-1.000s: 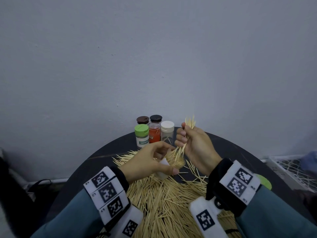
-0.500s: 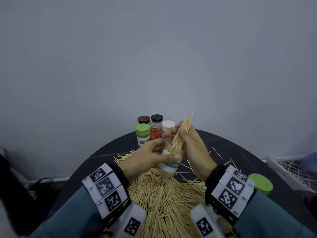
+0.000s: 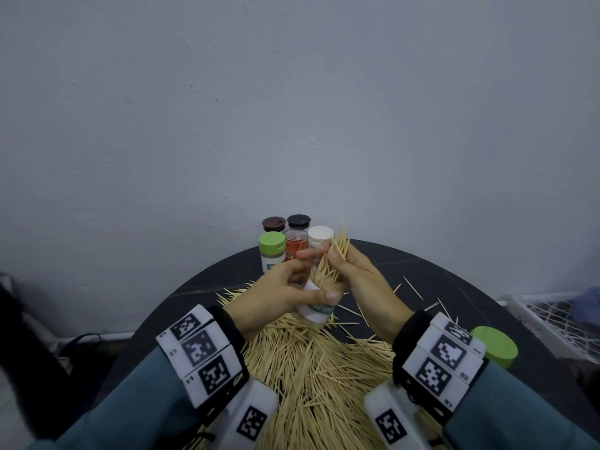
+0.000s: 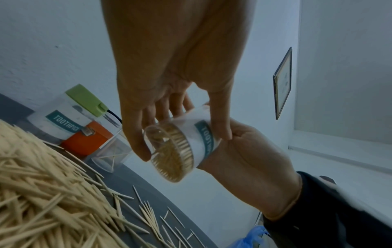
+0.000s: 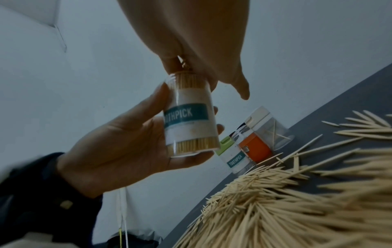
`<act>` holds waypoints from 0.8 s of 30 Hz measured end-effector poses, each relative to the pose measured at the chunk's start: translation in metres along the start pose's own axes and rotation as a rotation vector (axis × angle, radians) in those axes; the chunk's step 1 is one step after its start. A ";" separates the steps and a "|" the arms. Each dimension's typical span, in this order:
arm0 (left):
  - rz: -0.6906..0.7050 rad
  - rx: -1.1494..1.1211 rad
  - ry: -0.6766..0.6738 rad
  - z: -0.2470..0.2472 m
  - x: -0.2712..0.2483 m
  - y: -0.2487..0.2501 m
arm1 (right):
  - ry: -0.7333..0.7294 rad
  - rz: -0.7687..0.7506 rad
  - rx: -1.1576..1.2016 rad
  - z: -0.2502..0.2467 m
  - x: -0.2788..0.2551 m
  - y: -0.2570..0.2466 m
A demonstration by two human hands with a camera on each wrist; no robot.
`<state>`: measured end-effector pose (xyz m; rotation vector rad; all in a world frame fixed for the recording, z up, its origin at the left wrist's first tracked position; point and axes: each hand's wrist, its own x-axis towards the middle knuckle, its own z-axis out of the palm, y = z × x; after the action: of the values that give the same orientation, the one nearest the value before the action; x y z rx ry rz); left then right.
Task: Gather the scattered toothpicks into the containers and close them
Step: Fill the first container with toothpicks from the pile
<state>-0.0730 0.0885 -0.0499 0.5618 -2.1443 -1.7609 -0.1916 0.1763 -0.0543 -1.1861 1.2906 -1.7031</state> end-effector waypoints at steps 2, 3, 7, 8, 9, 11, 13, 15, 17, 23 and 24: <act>-0.007 0.013 0.008 0.000 -0.001 0.000 | -0.012 0.022 -0.012 0.000 0.000 0.000; -0.006 0.008 0.010 -0.001 -0.001 0.001 | -0.015 0.026 -0.010 0.000 -0.001 0.000; -0.014 0.029 0.002 -0.003 -0.001 0.000 | -0.011 0.017 0.019 0.000 0.001 -0.002; -0.015 0.048 -0.006 -0.002 -0.001 0.000 | -0.002 0.013 0.057 0.000 0.001 -0.002; -0.015 0.064 -0.013 -0.002 -0.001 -0.001 | 0.008 0.010 0.097 0.000 0.001 -0.003; -0.023 0.075 -0.030 -0.001 0.000 -0.001 | 0.043 0.004 0.124 -0.001 0.001 -0.004; -0.024 0.061 -0.042 0.000 -0.001 0.000 | 0.083 0.000 0.114 -0.002 0.002 -0.001; -0.020 0.028 -0.051 0.001 -0.001 0.001 | 0.111 0.013 0.097 -0.002 0.003 0.003; -0.008 -0.016 -0.045 0.001 -0.002 0.001 | 0.107 0.019 0.065 -0.002 0.003 0.004; -0.028 -0.029 -0.002 -0.001 0.000 -0.002 | 0.019 0.047 -0.043 -0.003 0.002 0.003; -0.035 -0.024 -0.004 -0.002 0.000 -0.002 | 0.015 0.051 -0.051 -0.004 0.003 0.002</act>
<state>-0.0722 0.0863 -0.0519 0.5930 -2.1252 -1.8054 -0.1966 0.1747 -0.0564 -1.1618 1.3690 -1.6539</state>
